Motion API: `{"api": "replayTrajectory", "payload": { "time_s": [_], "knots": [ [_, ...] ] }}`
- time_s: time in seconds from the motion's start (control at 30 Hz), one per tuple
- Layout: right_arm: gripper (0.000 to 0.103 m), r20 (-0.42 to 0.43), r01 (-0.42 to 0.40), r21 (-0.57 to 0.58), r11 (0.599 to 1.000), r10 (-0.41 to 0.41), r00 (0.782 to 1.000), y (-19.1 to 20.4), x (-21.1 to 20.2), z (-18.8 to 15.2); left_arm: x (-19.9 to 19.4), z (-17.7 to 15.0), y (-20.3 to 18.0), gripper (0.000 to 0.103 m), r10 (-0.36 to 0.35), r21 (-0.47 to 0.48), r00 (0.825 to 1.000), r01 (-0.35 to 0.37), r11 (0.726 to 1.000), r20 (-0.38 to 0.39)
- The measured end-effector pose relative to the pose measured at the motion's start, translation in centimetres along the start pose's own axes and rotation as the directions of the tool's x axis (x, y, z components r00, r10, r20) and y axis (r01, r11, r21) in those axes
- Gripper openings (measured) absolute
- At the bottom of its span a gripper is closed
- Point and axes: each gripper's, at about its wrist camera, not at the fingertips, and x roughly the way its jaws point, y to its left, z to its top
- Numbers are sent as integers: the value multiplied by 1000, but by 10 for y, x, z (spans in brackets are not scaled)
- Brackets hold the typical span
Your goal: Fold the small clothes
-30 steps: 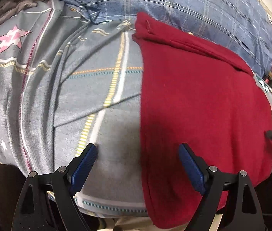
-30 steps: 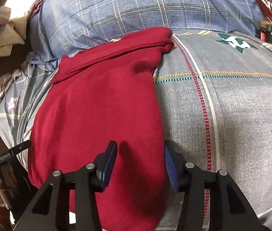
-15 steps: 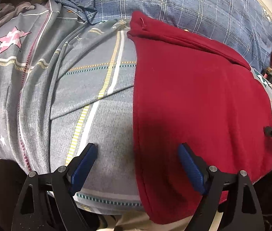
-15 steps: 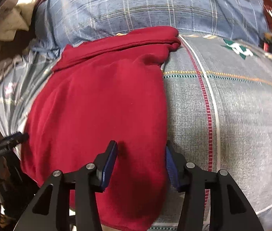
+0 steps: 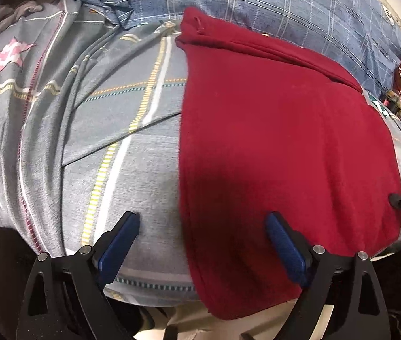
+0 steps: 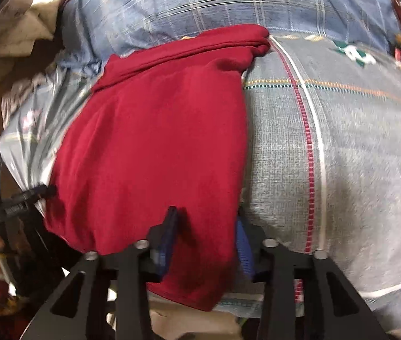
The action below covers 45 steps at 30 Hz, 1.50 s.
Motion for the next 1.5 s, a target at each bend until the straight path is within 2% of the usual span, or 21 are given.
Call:
{"api": "replayTrajectory", "payload": {
  "time_s": [0.07,0.17,0.23,0.33,0.37,0.4,0.43,0.6,0.77,0.8,0.87,0.9,0.97,1.07,1.27,1.43,1.5],
  "knots": [
    [29,2,-14,2,1000,14,1000,0,1,0,-1,-1,0,86,4,0,1000,-4,1000,7],
    [30,15,-40,15,999,40,999,-1,2,-1,-3,-2,1,67,8,8,1000,-8,1000,17],
    [32,30,-59,34,998,58,998,-4,2,-2,-6,0,1,35,-7,12,1000,6,1000,27],
    [29,44,-48,-2,999,48,998,-1,2,-5,-6,2,6,11,-54,1,998,54,999,18],
    [24,46,-40,-13,999,41,998,0,2,-5,-7,3,7,9,-71,-7,997,71,997,8],
    [13,43,-55,-3,998,55,998,-1,1,-4,-8,4,9,8,-87,-16,996,87,996,-4],
    [12,38,-78,16,997,78,996,-2,1,-3,-10,4,11,8,-96,-20,995,96,995,-14],
    [9,61,-153,20,988,152,987,0,-23,-7,-26,-1,14,8,-111,-6,994,110,994,-1],
    [10,-2,-114,51,992,114,994,-8,-8,-15,-23,-6,18,8,-72,2,997,72,997,-24],
    [16,-11,-119,62,991,120,993,-10,-6,-17,-22,-8,16,9,-65,-1,997,65,998,-31],
    [20,-9,-134,83,987,136,991,-10,-5,-18,-21,-10,16,10,-63,-7,997,63,998,-33],
    [31,-15,-150,80,985,152,988,-9,-5,-19,-21,-11,15,10,-61,-7,998,61,998,-32],
    [43,-32,-167,54,984,169,985,-5,-6,-21,-21,-14,12,14,-51,-7,998,51,999,-31],
    [44,-55,-170,22,985,171,984,1,-5,-21,-22,-17,9,20,-52,-3,998,51,999,-27],
    [44,-63,-192,32,981,193,979,4,-2,-20,-21,-16,8,26,-52,-2,998,52,999,-26],
    [44,-63,-223,32,974,225,972,-2,2,-17,-18,-14,5,42,-68,4,997,68,998,-23],
    [43,-56,-242,28,970,243,968,-5,2,-15,-17,-14,1,44,-62,19,998,62,998,-16]
  ]
}}
